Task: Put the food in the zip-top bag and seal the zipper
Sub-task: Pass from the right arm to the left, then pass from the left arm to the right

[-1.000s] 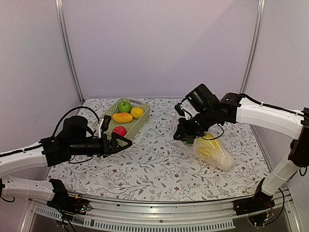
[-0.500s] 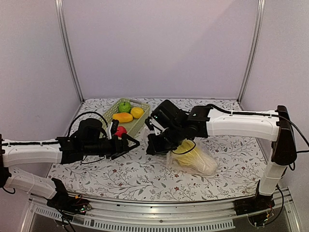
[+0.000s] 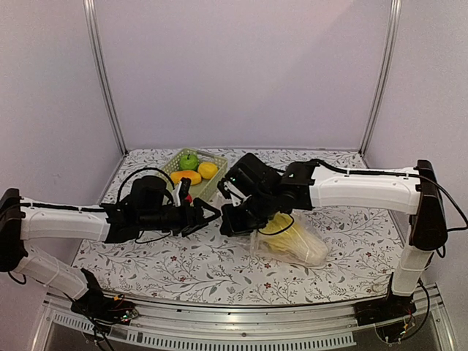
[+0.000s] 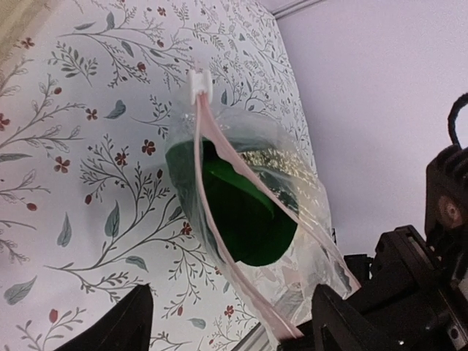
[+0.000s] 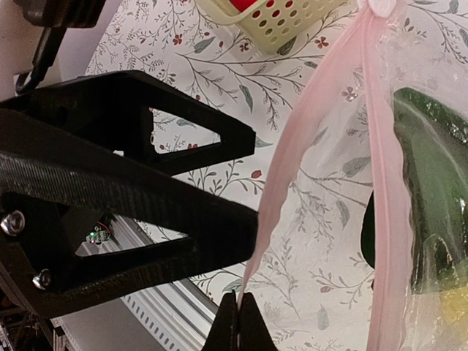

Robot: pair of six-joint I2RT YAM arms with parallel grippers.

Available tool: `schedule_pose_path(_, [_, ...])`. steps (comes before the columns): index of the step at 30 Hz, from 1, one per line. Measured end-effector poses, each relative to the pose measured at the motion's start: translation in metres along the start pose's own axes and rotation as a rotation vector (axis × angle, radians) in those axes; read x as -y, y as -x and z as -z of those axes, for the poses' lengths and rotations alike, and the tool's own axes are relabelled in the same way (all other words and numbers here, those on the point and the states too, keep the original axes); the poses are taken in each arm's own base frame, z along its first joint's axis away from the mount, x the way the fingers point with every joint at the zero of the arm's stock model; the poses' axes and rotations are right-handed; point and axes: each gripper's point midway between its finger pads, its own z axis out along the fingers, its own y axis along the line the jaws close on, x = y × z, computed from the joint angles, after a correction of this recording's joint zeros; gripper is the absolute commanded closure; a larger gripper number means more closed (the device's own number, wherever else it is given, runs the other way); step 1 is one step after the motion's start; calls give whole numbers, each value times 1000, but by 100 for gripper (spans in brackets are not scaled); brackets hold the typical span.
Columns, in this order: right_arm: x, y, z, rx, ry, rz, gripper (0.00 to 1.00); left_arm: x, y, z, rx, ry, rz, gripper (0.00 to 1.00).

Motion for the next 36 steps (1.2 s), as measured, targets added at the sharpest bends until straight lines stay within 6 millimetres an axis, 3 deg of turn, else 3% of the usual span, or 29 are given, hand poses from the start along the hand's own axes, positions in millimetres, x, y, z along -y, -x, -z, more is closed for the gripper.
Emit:
schedule_pose_path(4, [0, -2, -2, -5, -8, 10, 100, 3, 2, -6, -7, -10, 7, 46])
schedule_pose_path(6, [-2, -3, -1, -9, -10, 17, 96, 4, 1, -13, -19, -13, 5, 65])
schedule_pose_path(7, [-3, -4, -1, -11, -11, 21, 90, 4, 1, -17, -27, -15, 11, 78])
schedule_pose_path(10, [-7, -3, 3, -16, -11, 43, 60, 1, -3, -28, -58, -21, 28, 98])
schedule_pose_path(12, [-11, -2, 7, -14, -10, 56, 49, -1, -6, -32, -71, -23, 29, 100])
schedule_pose_path(15, [-17, -3, 13, -15, -8, 79, 43, 1, -7, -33, -75, -35, 36, 100])
schedule_pose_path(18, [-20, -8, 29, -17, -11, 88, 43, 6, -5, -33, -73, -55, 31, 100])
schedule_pose_path(22, [-26, 1, 73, 62, -8, 94, 48, 13, -2, -33, -72, -77, 25, 100])
schedule_pose_path(25, [-19, 10, 102, 134, -57, 89, 51, 16, -2, -32, -73, -87, 23, 100])
schedule_pose_path(27, [-8, 13, 112, 156, -120, 82, 53, 19, -1, -31, -72, -93, 21, 100])
schedule_pose_path(30, [7, 13, 110, 150, -212, 76, 55, 22, 0, -29, -69, -103, 18, 100])
schedule_pose_path(36, [27, 8, 83, 77, -334, 93, 60, 28, 2, -25, -65, -117, 12, 100])
